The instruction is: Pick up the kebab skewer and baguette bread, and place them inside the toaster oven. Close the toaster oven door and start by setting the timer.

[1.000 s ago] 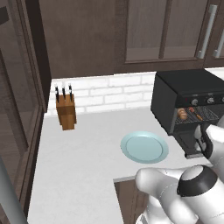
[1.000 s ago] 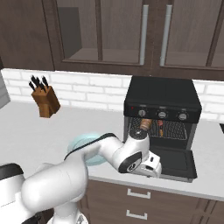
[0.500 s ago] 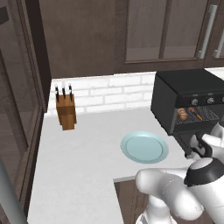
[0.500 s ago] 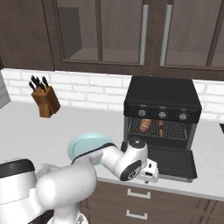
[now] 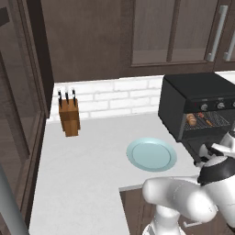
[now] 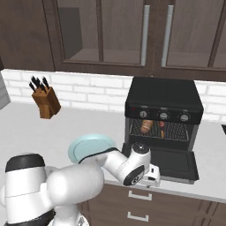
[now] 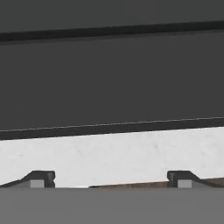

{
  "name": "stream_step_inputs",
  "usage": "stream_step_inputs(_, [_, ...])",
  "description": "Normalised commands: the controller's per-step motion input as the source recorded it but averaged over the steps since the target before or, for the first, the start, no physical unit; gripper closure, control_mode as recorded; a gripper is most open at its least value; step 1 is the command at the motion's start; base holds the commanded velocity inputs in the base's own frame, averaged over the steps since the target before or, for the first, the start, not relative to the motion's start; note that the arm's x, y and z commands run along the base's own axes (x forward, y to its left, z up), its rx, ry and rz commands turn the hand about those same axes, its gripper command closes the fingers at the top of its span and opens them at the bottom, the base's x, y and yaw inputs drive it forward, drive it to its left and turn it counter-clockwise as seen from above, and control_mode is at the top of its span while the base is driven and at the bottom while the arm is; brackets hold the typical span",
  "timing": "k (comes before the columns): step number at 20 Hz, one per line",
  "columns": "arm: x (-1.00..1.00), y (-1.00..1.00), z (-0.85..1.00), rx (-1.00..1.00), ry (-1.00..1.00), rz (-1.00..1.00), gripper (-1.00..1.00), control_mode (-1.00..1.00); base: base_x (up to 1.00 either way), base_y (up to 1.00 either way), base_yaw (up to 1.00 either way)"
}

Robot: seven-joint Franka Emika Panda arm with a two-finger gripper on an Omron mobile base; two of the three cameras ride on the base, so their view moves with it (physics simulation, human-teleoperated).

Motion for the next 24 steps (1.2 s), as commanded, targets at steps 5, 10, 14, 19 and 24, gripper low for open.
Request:
stream_step_inputs(5, [0.61,0.0,-0.14,0.0,-0.01,0.0,-1.0,-1.0,0.0,0.0,0.0])
stream_step_inputs(10, [0.67,0.0,-0.09,0.0,-0.03,0.0,-1.0,-1.0,0.0,0.0,0.0])
stream_step_inputs(14, [0.43,0.08,-0.1,-0.01,-0.13,0.0,-1.0,-1.0,0.0,0.0,0.0])
stream_step_inputs(19, [0.39,0.04,0.09,0.0,-0.26,0.0,-1.0,-1.0,0.0,0.0,0.0])
stream_step_inputs(24, [0.6,0.36,0.14,-0.01,-0.37,-0.01,-1.0,-1.0,0.0,0.0,0.0])
